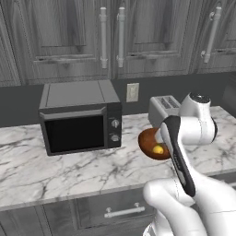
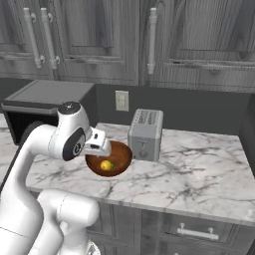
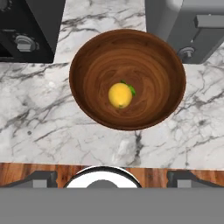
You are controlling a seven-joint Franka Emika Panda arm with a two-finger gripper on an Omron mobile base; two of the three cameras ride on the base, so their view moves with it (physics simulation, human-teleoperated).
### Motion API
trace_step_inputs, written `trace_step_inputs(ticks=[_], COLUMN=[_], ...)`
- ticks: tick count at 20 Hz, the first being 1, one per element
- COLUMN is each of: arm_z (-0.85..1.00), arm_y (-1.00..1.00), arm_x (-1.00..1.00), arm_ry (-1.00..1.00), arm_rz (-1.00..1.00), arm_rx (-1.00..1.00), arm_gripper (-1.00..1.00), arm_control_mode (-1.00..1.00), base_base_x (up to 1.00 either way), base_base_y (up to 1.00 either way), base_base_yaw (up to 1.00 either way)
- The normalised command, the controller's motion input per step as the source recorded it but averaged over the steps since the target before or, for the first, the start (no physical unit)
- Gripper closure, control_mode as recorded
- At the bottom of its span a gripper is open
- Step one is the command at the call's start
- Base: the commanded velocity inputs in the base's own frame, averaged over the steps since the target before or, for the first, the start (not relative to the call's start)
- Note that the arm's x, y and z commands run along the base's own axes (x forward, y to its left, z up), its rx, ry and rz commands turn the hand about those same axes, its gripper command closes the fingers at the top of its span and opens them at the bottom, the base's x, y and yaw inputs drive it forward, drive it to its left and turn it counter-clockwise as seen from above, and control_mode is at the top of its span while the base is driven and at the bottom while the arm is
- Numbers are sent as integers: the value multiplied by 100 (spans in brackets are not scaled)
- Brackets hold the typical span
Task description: Take the lemon wedge, broccoli, and lemon from the freezer and place them in the bowl on the counter.
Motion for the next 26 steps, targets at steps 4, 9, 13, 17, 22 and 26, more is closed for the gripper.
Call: trace_step_inputs(ticks=[4,9,13,17,22,26], arm_z=[50,53,39,11,0,0], arm_y=[-1,0,-3,-6,-6,0], arm_x=[-36,-29,-41,-33,-19,-29], arm_ry=[0,0,-2,0,-1,-4], arm_rz=[0,0,0,-3,-5,0], arm_rx=[0,0,0,0,0,0], arm_gripper=[-100,-100,-100,-100,-100,-100], arm_control_mode=[-100,-100,-100,-100,-100,-100], base_base_x=[0,0,0,0,0,0], base_base_y=[0,0,0,0,0,0], base_base_yaw=[0,0,0,0,0,0])
